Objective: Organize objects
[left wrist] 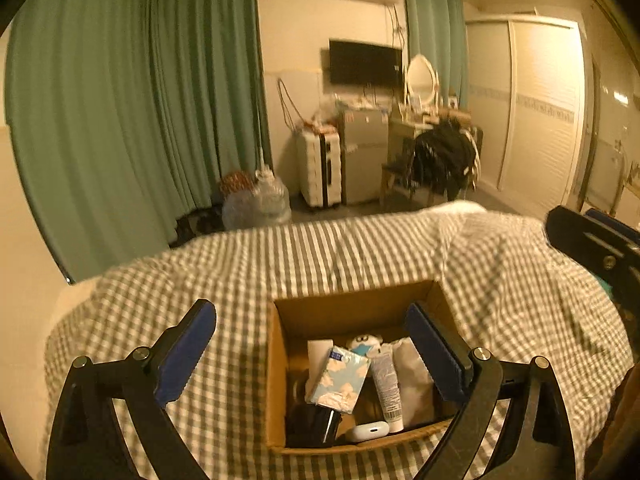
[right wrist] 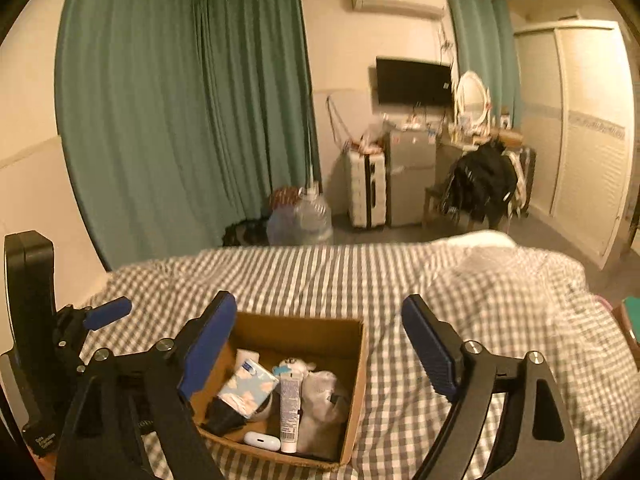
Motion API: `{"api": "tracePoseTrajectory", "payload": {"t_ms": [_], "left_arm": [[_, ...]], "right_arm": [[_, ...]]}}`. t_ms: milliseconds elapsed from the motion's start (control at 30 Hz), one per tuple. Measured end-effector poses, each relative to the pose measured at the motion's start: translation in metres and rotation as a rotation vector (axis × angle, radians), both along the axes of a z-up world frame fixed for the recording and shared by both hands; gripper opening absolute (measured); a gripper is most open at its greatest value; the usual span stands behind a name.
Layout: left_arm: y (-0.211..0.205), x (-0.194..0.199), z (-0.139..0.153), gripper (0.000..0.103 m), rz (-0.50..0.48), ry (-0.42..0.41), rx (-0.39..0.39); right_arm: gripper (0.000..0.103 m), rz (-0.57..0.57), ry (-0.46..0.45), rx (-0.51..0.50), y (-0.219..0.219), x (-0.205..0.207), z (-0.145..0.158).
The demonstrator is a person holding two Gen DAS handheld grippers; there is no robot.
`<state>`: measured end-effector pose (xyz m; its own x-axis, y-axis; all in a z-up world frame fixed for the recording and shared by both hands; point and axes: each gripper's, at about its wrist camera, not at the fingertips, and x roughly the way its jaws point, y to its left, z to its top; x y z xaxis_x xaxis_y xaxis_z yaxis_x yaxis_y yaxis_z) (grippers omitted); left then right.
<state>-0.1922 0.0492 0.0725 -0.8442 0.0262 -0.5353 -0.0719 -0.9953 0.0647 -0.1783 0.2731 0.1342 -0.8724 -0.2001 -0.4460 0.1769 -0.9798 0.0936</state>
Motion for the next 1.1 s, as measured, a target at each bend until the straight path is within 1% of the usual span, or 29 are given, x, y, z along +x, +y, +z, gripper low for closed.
{"api": "tracePoseTrajectory", "payload": {"t_ms": [133, 200, 267, 400, 500, 600, 700, 767, 933, 1033, 1100], "left_arm": [[-0.002, 0.032, 0.037, 0.1, 0.005, 0.078, 0.003], [-0.004, 0.051, 0.053, 0.102, 0.008, 0.12, 0.0], [-0.006, 0.066, 0.065, 0.103, 0.014, 0.16, -0.004], [-0.016, 0.104, 0.082, 0.103, 0.041, 0.251, 0.011], [-0.02, 0.125, 0.078, 0.103, 0.049, 0.298, 0.02], [-0.026, 0.138, 0.067, 0.103, 0.083, 0.338, 0.008], [-0.033, 0.144, 0.048, 0.103, 0.122, 0.351, 0.03], [-0.035, 0.145, 0.033, 0.103, 0.146, 0.356, 0.045], [-0.035, 0.147, -0.01, 0.103, 0.176, 0.342, 0.028], [-0.038, 0.149, -0.041, 0.103, 0.184, 0.338, 0.054], [-0.038, 0.149, -0.058, 0.103, 0.176, 0.323, 0.064]], "right_arm": [[0.096, -0.021, 0.098, -0.002, 0.002, 0.043, 0.041], [0.097, -0.028, 0.147, 0.008, 0.0, 0.065, 0.059], [0.097, -0.024, 0.178, 0.013, 0.0, 0.084, 0.071], [0.1, -0.056, 0.222, 0.027, 0.001, 0.117, 0.083], [0.102, -0.087, 0.248, 0.018, 0.006, 0.14, 0.077], [0.102, -0.113, 0.255, 0.007, 0.013, 0.151, 0.061], [0.102, -0.126, 0.235, 0.03, 0.012, 0.153, 0.037], [0.102, -0.159, 0.22, 0.055, 0.012, 0.15, 0.02], [0.102, -0.159, 0.257, 0.083, 0.01, 0.152, -0.015], [0.102, -0.164, 0.262, 0.1, 0.007, 0.152, -0.037], [0.102, -0.164, 0.243, 0.121, 0.004, 0.15, -0.056]]}}
